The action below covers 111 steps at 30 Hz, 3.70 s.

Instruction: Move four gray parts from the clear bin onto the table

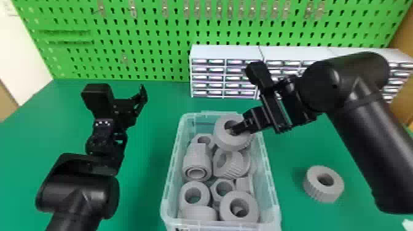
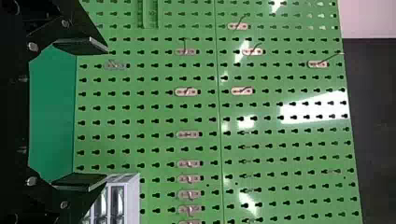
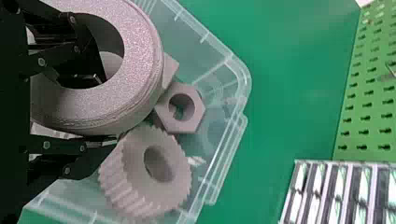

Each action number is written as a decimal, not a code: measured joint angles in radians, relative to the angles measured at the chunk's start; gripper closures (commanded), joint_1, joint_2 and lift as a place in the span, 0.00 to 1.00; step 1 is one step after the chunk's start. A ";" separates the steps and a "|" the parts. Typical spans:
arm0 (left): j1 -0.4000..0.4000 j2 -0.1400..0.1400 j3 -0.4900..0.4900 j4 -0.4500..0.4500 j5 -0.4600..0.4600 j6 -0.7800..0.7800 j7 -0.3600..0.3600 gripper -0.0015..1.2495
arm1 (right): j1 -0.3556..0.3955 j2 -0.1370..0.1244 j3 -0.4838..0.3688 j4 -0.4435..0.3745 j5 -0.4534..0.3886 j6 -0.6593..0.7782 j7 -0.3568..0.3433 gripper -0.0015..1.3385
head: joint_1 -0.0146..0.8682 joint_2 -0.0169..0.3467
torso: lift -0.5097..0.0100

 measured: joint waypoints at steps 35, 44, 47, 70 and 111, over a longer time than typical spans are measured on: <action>0.002 -0.006 -0.006 0.001 -0.010 0.000 0.003 0.24 | 0.100 -0.033 -0.320 -0.088 0.194 0.052 0.000 0.68 | 0.80 0.24 | 0.88; 0.001 -0.010 -0.005 0.002 -0.011 0.000 0.003 0.24 | 0.123 -0.045 -0.362 -0.094 0.222 0.052 0.000 0.68 | 0.80 0.24 | 0.88; -0.004 -0.013 0.000 0.002 -0.012 0.000 0.003 0.24 | 0.132 -0.047 -0.376 -0.094 0.237 0.052 0.000 0.68 | 0.80 0.24 | 0.88; -0.011 -0.029 0.010 0.003 -0.019 0.000 0.003 0.24 | 0.161 -0.034 -0.371 0.065 0.276 0.047 0.000 0.68 | 0.80 0.24 | 0.88; -0.012 -0.029 0.019 0.003 -0.012 -0.003 0.003 0.24 | 0.136 -0.023 -0.216 0.321 0.241 -0.032 0.000 0.68 | 0.80 0.24 | 0.88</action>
